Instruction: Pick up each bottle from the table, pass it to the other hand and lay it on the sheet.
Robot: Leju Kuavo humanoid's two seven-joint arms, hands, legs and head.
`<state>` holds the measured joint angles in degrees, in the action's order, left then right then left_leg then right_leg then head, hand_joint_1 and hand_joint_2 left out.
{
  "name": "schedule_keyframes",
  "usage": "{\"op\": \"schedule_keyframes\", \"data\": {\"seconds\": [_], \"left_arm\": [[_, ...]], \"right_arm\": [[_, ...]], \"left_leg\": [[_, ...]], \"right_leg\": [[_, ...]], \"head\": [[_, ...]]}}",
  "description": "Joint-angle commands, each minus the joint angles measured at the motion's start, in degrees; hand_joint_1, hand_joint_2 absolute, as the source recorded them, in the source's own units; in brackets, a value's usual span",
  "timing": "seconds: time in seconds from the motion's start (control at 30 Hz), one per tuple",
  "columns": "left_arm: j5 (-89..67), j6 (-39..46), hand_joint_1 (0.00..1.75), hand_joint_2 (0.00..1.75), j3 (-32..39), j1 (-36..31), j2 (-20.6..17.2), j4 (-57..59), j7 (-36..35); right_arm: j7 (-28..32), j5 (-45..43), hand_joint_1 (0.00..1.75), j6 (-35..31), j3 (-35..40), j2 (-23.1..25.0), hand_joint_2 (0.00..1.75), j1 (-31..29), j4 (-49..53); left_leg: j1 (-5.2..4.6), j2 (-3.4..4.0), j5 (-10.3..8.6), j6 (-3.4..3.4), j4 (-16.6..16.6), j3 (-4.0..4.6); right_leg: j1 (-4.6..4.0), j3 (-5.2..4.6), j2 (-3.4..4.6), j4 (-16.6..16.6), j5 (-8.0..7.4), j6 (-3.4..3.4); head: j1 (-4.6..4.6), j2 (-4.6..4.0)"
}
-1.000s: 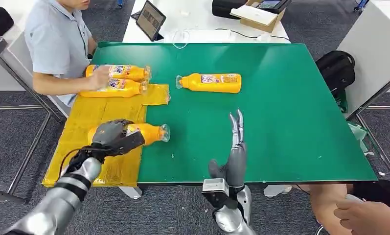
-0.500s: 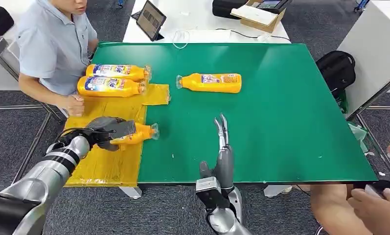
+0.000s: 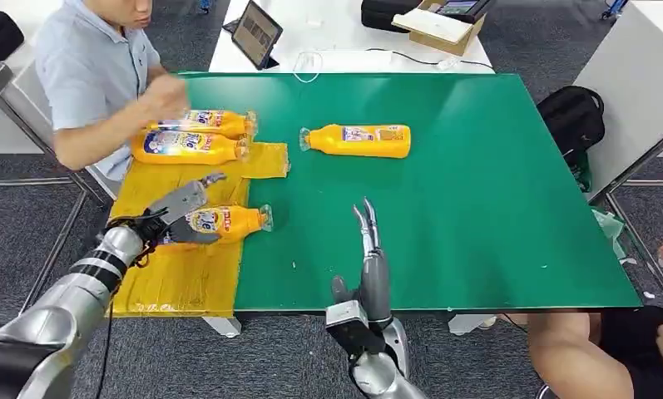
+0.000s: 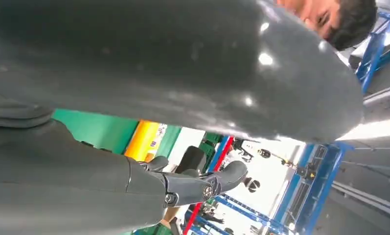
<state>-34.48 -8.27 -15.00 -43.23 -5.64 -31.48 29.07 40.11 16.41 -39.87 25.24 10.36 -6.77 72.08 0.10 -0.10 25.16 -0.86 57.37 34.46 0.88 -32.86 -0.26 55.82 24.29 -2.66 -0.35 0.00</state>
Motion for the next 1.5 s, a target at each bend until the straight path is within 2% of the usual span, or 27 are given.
{"op": "schedule_keyframes", "data": {"seconds": [0.03, 0.07, 0.1, 0.2, 0.27, 0.43, 0.47, 0.6, 0.63, 0.7, 0.77, 0.9, 1.0, 1.17, 1.27, 1.43, 1.5], "left_arm": [[2.02, 2.53, 0.00, 1.75, 3.23, 4.22, 1.90, -10.08, 0.51], [2.02, 2.53, 0.00, 1.75, 3.23, 4.22, 1.90, -10.08, 0.51], [2.02, 2.53, 0.00, 1.75, 3.23, 4.22, 1.90, -10.08, 0.51], [2.02, 2.53, 0.00, 1.75, 3.23, 4.22, 1.90, -10.08, 0.51], [6.69, 10.11, 0.00, 1.75, 6.54, 10.54, 4.41, -22.28, 1.05], [22.62, 17.35, 0.00, 1.75, 8.83, 22.97, 9.82, -46.33, -0.57], [25.25, 18.61, 0.00, 1.75, 8.45, 25.49, 9.89, -49.75, 0.04], [28.31, 23.57, 0.00, 1.75, 8.40, 38.83, 11.57, -62.18, 4.87], [28.46, 25.24, 0.00, 1.75, 8.65, 41.93, 12.66, -64.61, 6.62], [28.22, 28.19, 0.00, 1.75, 8.46, 47.51, 14.29, -69.32, 10.16], [27.72, 29.44, 0.00, 1.75, 7.73, 49.43, 14.51, -71.25, 10.63], [27.42, 31.53, 0.00, 1.75, 7.96, 49.52, 15.61, -71.06, 10.93], [25.99, 33.85, 0.00, 1.75, 6.54, 49.25, 15.78, -69.86, 10.93], [23.21, 35.38, 0.00, 1.75, 4.21, 46.97, 15.24, -66.39, 10.12], [22.38, 35.84, 0.00, 1.75, 3.24, 45.04, 14.78, -64.06, 10.15], [21.99, 35.39, 0.00, 1.75, 2.58, 43.46, 14.44, -61.94, 9.44], [21.93, 34.94, 0.00, 1.75, 2.23, 42.82, 14.20, -61.12, 8.51]], "right_arm": [[-0.11, 0.24, 0.00, -0.13, 0.47, -1.36, 0.00, -1.32, -2.69], [-0.11, 0.24, 0.00, -0.13, 0.47, -1.36, 0.00, -1.32, -2.69], [-0.11, 0.24, 0.00, -0.13, 0.47, -1.36, 0.00, -1.32, -2.69], [-0.11, 0.24, 0.00, -0.13, 0.47, -1.36, 0.00, -1.32, -2.69], [-0.11, 2.45, 0.00, -0.13, -1.22, -0.69, 0.00, 0.04, -1.50], [-0.11, 13.22, 0.00, -0.13, -8.13, 1.26, 0.00, 3.80, 3.68], [-0.11, 15.53, 0.00, -0.13, -9.84, 1.36, 1.75, 4.00, 3.14], [-0.11, 25.55, 0.00, -0.13, -17.01, -0.68, 1.75, 2.32, -2.10], [-3.10, 30.74, 0.00, -0.13, -18.15, -1.91, 1.75, 1.75, -3.81], [-10.36, 35.13, 0.00, -0.05, -16.51, -6.55, 1.75, 0.11, -6.85], [-12.36, 36.17, 0.00, 0.53, -16.09, -8.77, 1.75, -0.86, -8.33], [-16.13, 39.64, 0.00, -0.07, -15.56, -10.58, 1.75, -2.03, -10.38], [-18.65, 42.30, 0.00, 1.85, -14.38, -12.19, 1.75, -6.48, -14.98], [-20.11, 40.92, 0.00, 6.43, -13.06, -10.67, 1.75, -13.78, -24.55], [-19.80, 39.64, 0.00, 7.34, -12.84, -9.10, 1.75, -18.51, -34.24], [-19.71, 40.06, 0.00, 6.53, -12.11, -8.00, 1.75, -21.38, -38.56], [-20.41, 39.90, 0.00, 8.07, -11.67, -7.47, 1.75, -23.25, -41.05]], "left_leg": [[0.04, -0.02, 0.05, 0.03, -0.02, -0.14], [0.02, -0.01, 0.01, 0.03, -0.04, -0.10], [0.02, -0.05, 0.07, 0.05, -0.06, -0.69], [0.04, 0.01, 0.05, 0.04, 0.01, -0.63], [0.01, 0.01, 0.00, 0.02, -0.04, -0.54], [-0.01, -0.10, 0.06, -0.01, 0.00, -0.55], [0.03, -0.07, 0.15, 0.00, 0.05, -0.65], [-0.03, 0.21, 0.14, -0.02, -0.08, -0.65], [-0.02, 0.33, 0.23, -0.03, -0.12, -0.87], [-0.06, 0.28, 0.16, -0.03, -0.12, -0.69], [-0.02, 0.28, 0.18, -0.02, -0.07, -0.66], [-0.03, -0.02, 0.11, -0.02, -0.01, -0.45], [-0.01, 0.06, 0.14, 0.01, 0.00, -0.61], [-0.01, 0.17, 0.08, -0.02, 0.00, -0.61], [0.00, 0.09, 0.02, -0.04, -0.06, -0.68], [-0.01, 0.09, 0.02, -0.04, -0.04, -0.72], [-0.04, 0.04, -0.02, -0.07, -0.04, -0.58]], "right_leg": [[-0.05, 0.17, -0.02, -0.06, 0.04, 0.07], [-0.03, 0.10, -0.02, -0.06, 0.01, 0.06], [-0.03, 0.26, -0.03, -0.06, 0.09, 0.11], [-0.05, 0.16, -0.01, 0.00, 0.06, 0.09], [-0.01, 0.07, -0.02, -0.03, 0.02, 0.05], [0.00, 0.10, -0.14, -0.03, 0.11, 0.04], [-0.03, 0.21, -0.14, -0.02, 0.18, 0.06], [0.02, 0.16, 0.20, -0.16, 0.04, 0.03], [0.01, 0.36, 0.32, -0.24, 0.06, 0.05], [0.07, 0.18, 0.22, -0.24, 0.02, 0.02], [0.03, 0.18, 0.17, -0.25, 0.03, 0.04], [0.05, 0.02, -0.02, -0.17, 0.02, 0.03], [0.02, 0.18, 0.07, -0.18, 0.02, 0.08], [0.02, 0.14, 0.18, -0.13, -0.04, 0.07], [0.00, 0.20, 0.11, -0.19, -0.06, 0.06], [0.02, 0.25, 0.09, -0.12, -0.01, 0.08], [0.04, 0.14, 0.03, -0.12, -0.03, 0.02]], "head": [[0.02, 0.00], [0.00, 0.00], [-0.02, 0.00], [0.02, 0.00], [0.00, 0.00], [0.00, 0.00], [0.00, 0.00], [0.00, 0.00], [0.00, 0.00], [0.00, 0.00], [-0.02, 0.00], [0.00, 0.00], [-0.02, 0.00], [-0.02, 0.00], [-0.02, 0.00], [-0.02, 0.00], [0.00, 0.00]]}}
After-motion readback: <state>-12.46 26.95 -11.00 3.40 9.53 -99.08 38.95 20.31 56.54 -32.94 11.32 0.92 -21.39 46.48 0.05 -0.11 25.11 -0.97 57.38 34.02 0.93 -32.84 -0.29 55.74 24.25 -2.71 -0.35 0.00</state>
